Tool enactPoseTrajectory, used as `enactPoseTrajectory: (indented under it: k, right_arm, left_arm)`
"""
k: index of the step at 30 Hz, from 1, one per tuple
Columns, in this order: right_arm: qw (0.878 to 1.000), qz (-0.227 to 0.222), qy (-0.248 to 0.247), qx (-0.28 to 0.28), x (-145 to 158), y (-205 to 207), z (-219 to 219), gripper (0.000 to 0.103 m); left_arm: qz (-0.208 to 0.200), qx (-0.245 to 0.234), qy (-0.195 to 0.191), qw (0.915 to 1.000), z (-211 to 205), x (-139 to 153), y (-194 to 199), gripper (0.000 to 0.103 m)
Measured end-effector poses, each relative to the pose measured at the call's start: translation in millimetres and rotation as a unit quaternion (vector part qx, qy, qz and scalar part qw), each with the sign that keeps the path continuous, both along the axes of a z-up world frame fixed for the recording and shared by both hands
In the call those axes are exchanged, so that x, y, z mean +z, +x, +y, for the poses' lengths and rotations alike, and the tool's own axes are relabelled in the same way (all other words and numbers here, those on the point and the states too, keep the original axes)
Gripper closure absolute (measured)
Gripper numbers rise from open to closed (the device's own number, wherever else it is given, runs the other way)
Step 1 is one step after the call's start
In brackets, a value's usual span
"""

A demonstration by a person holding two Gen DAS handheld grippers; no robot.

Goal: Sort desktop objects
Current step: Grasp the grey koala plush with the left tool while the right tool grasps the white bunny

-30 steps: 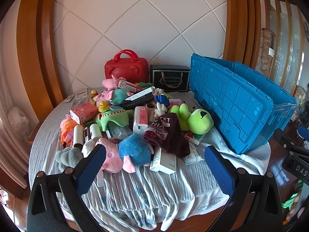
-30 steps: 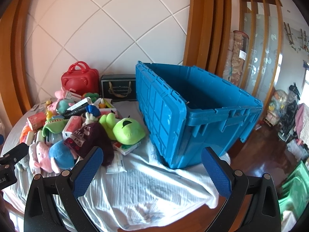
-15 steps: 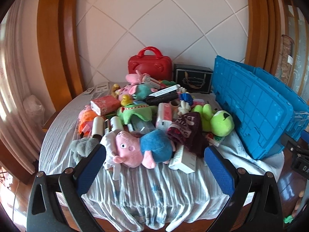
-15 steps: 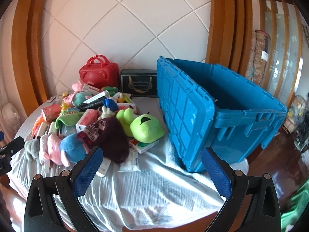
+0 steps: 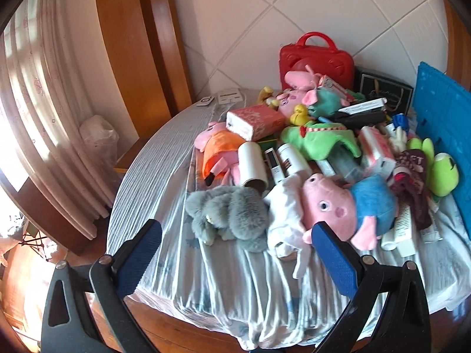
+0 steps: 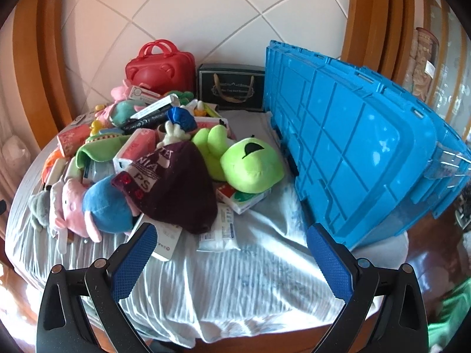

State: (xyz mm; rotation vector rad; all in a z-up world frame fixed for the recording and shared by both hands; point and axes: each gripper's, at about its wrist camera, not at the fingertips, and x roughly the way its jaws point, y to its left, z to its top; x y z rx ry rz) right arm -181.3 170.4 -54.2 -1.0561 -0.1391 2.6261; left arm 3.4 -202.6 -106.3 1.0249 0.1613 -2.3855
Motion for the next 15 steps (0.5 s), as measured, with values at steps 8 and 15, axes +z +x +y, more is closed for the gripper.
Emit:
enactPoseTrajectory:
  k: [8, 15]
  right_arm:
    - [0.999, -0.040, -0.020, -0.020, -29, -52, 2, 0.000]
    - [0.994, -0.066, -0.029, -0.080, -47, -100, -6, 0.000]
  left_arm:
    - [-0.057, 0.027, 0.038, 0.9973, -68, -55, -39, 0.001]
    - [-0.088, 0.039, 0.082, 0.9920, -100, -106, -96, 0.016]
